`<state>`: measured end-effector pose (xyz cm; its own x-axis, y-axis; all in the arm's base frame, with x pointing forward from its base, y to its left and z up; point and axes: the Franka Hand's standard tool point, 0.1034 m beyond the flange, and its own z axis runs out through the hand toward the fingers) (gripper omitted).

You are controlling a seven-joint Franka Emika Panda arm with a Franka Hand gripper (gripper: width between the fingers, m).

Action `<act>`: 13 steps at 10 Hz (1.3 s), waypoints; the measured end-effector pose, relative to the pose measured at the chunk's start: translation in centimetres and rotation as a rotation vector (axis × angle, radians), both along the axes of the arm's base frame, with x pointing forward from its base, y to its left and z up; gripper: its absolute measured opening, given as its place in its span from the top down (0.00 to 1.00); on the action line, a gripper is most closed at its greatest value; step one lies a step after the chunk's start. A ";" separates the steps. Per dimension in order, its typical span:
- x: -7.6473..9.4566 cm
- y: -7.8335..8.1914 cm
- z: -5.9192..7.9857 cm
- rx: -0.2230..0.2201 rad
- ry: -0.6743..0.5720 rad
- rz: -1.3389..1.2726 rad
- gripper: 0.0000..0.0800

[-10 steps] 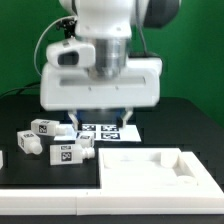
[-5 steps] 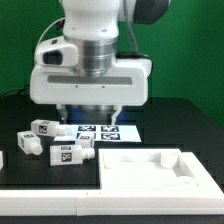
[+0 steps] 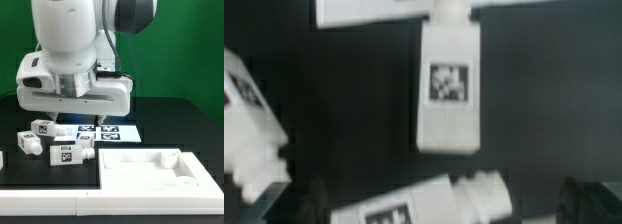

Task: Assemble one leg

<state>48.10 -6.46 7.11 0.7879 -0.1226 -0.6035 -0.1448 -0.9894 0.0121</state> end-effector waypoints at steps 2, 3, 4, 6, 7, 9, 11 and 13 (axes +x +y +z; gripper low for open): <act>-0.1 0.9 -0.7 0.053 0.083 0.075 0.19; -0.5 0.5 -1.2 0.054 0.117 0.069 0.19; -1.0 0.6 -1.0 0.063 0.183 0.063 0.19; -0.5 0.5 -1.5 0.059 0.167 0.066 0.19; -1.2 0.5 -2.0 0.040 0.194 0.032 0.19; -2.1 1.2 -2.9 0.033 0.197 0.029 0.19; -2.2 1.2 -2.9 0.034 0.199 0.032 0.19; -3.4 1.6 -3.9 0.038 0.235 0.033 0.19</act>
Offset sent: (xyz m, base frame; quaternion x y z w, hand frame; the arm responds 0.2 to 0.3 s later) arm 0.0000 0.0000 0.0000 0.0000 -0.1938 0.0000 0.9810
